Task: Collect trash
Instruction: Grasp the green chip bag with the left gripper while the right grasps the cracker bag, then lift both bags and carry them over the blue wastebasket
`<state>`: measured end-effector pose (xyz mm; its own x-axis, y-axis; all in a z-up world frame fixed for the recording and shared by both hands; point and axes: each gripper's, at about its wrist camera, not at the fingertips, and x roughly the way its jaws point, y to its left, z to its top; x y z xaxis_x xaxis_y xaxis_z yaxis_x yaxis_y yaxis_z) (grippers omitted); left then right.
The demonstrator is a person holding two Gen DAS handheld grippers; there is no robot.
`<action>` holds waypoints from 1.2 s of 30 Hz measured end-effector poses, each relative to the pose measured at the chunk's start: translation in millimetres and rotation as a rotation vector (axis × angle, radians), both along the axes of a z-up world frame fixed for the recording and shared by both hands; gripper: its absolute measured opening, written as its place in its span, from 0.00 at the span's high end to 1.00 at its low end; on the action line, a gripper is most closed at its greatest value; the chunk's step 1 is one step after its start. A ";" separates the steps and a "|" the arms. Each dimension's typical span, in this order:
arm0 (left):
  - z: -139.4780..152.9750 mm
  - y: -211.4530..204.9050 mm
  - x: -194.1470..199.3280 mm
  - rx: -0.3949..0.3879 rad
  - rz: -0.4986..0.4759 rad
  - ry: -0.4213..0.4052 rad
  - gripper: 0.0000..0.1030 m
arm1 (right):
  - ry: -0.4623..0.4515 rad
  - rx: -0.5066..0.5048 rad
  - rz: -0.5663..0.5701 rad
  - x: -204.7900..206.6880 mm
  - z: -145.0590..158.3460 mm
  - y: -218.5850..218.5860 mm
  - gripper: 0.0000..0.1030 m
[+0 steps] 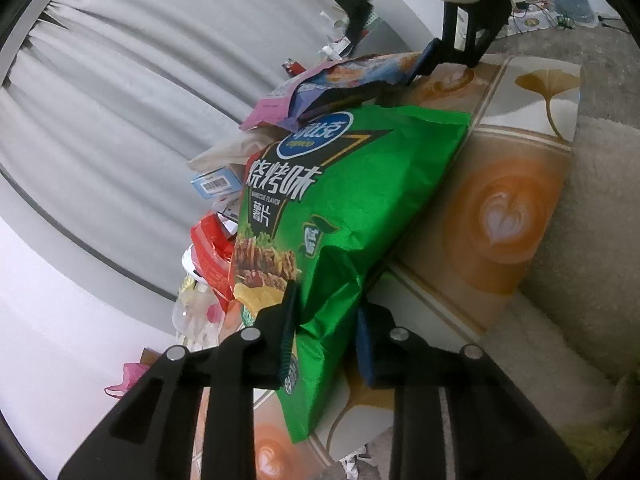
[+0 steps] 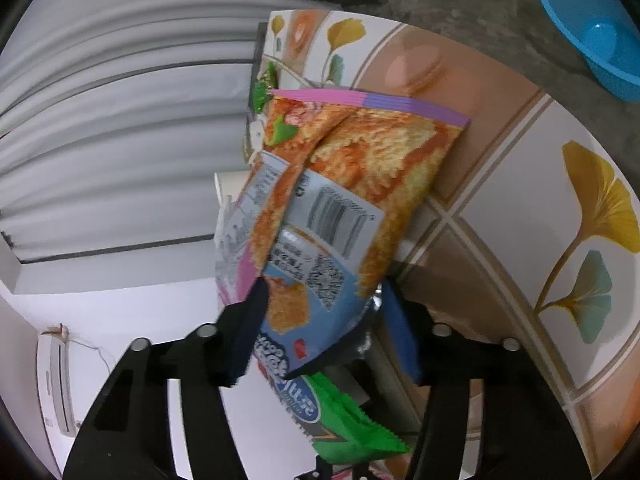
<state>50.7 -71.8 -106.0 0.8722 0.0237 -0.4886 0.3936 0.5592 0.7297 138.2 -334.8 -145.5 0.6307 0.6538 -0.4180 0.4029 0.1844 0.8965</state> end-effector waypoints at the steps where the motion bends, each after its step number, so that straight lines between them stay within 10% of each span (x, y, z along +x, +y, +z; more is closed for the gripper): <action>1: 0.6 0.9 -0.7 -0.005 0.000 -0.002 0.76 | 0.007 0.003 -0.001 0.1 -3.7 3.3 0.60; 14: 4.6 10.9 -4.5 -0.042 0.015 -0.014 0.79 | -0.016 0.091 -0.011 -18.3 -25.1 -18.3 0.94; 36: 44.3 27.6 -42.2 -0.119 0.055 -0.163 0.86 | -0.204 0.170 -0.032 -62.9 21.8 -38.5 0.99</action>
